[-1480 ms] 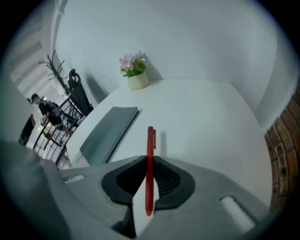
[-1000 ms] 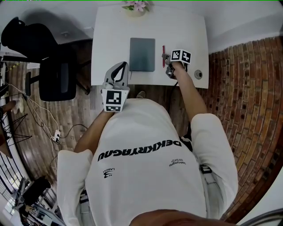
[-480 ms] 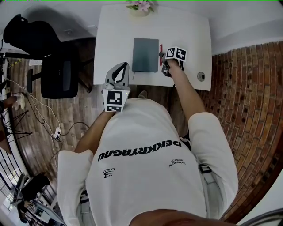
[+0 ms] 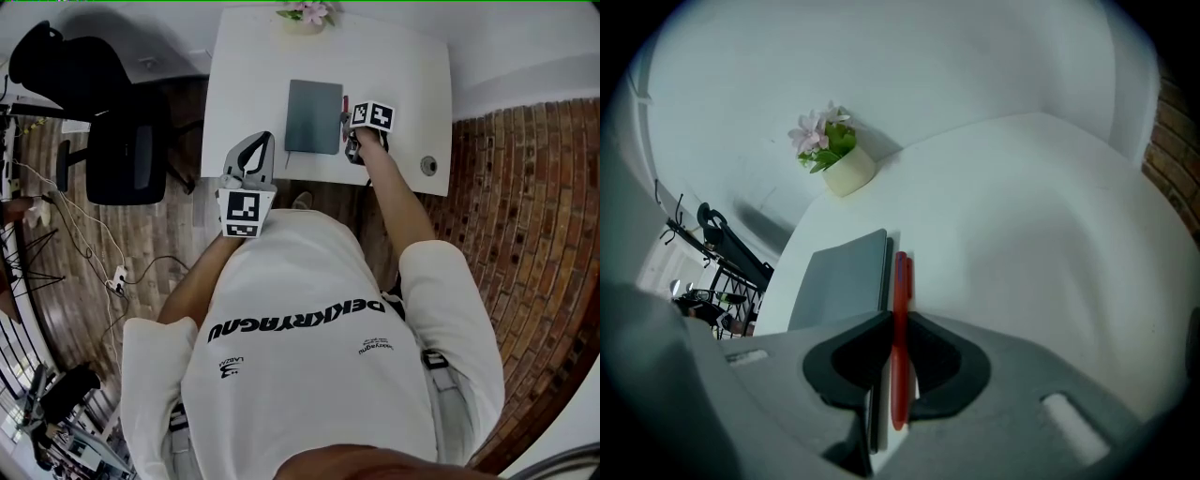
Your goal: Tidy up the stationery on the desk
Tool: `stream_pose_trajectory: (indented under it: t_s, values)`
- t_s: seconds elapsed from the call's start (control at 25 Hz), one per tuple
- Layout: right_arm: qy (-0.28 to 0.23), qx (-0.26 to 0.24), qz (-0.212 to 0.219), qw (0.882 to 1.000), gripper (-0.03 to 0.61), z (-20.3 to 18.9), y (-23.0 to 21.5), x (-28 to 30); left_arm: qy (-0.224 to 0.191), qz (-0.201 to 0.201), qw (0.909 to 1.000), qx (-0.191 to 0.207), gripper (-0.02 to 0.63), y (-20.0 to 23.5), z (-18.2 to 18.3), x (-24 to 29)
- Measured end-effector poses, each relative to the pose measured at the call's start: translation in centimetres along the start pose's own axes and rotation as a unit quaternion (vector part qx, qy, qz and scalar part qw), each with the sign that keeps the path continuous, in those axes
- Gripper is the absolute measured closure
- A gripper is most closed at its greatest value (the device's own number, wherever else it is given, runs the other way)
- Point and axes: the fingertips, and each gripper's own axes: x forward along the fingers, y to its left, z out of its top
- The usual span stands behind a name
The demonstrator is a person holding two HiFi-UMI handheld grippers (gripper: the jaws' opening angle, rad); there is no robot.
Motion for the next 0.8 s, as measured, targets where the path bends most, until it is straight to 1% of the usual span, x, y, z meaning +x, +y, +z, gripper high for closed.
stream_pose_trajectory:
  t_s: [0.2,0.28,0.4,0.52,0.64,0.8]
  values:
    - [-0.02,0.042,0.011,0.999,0.503,0.3,-0.1,-0.4,-0.002,-0.005,1.0,-0.002,0.615,0.6,-0.1,-0.3]
    - [-0.032,0.044,0.01,0.998,0.503,0.5,0.0,-1.1,-0.003,-0.01,0.9999,-0.002,0.615,0.6,-0.1,-0.5]
    - [-0.054,0.021,0.005,0.998,0.503,1.2,0.9,-2.6,-0.005,-0.02,0.9998,-0.002,0.615,0.7,0.0,-0.7]
    - [-0.091,-0.003,0.007,0.996,0.503,2.4,2.5,-5.0,-0.009,-0.035,0.9993,-0.002,0.615,0.5,0.1,-0.8]
    - [-0.141,-0.011,0.02,0.99,0.508,3.1,4.5,-7.9,-0.009,-0.049,0.9988,-0.004,0.615,0.5,0.3,-1.0]
    - [-0.203,-0.026,0.044,0.978,0.534,3.3,7.2,-11.4,-0.011,-0.065,0.9978,-0.006,0.615,0.6,0.5,-1.2]
